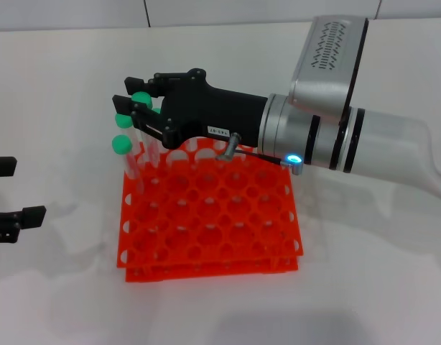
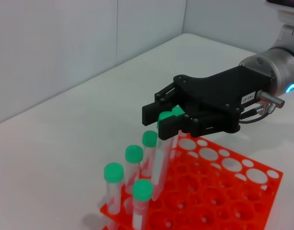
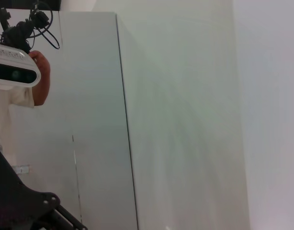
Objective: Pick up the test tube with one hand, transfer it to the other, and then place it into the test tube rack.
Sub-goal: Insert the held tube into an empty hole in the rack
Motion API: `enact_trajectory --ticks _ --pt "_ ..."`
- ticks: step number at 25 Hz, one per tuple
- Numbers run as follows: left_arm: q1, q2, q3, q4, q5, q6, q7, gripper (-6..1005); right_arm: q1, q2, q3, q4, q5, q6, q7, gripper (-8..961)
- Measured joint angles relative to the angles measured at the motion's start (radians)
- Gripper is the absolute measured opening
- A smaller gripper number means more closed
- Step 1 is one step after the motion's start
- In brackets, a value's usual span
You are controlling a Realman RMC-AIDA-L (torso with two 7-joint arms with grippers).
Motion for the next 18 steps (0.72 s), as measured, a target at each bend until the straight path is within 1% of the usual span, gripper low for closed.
enact_trajectory --ticks 6,18 --pt "-0.012 0.000 0.002 0.000 0.027 0.000 0.002 888 -0.001 0.000 -0.009 0.001 0.004 0.006 0.007 263" --pt "-0.022 0.000 0.011 -0.002 0.034 0.000 0.007 888 0.002 0.000 -0.047 0.015 0.055 0.025 -0.021 264"
